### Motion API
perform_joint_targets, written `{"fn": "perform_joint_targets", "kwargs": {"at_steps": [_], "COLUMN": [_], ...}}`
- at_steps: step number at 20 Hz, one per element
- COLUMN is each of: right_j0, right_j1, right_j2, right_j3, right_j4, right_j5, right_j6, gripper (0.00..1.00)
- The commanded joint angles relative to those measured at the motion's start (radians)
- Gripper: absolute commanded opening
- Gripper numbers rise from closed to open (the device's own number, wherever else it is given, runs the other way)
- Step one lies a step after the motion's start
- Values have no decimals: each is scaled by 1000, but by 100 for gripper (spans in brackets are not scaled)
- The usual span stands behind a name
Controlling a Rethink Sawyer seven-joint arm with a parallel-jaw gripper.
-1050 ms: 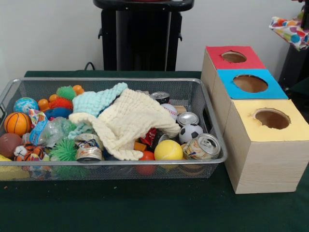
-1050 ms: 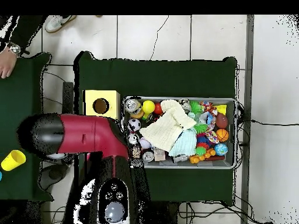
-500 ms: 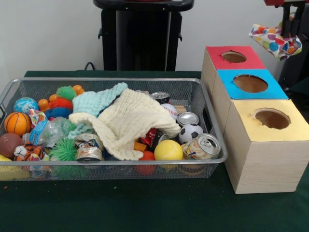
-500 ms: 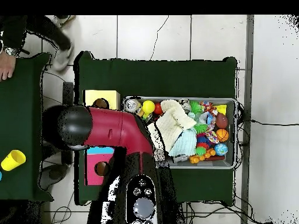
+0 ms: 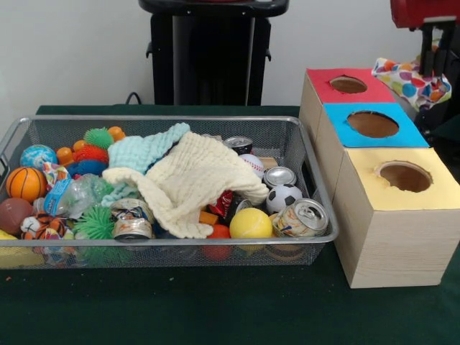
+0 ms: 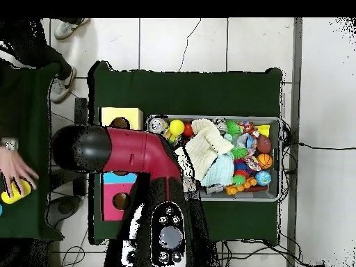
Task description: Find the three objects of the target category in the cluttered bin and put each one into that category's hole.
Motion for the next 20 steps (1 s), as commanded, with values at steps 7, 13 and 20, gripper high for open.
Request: {"fn": "perform_joint_targets", "kwargs": {"at_steps": [7, 13, 20], "right_j0": [33, 66, 69], "right_j1": [75, 85, 101], "right_j2": [71, 52, 50], "right_j3": [82, 71, 39], "right_j4": [-14, -10, 25], "right_j5": [-93, -106, -64], "right_j6": [140, 175, 199], "gripper": [0, 0, 0]}}
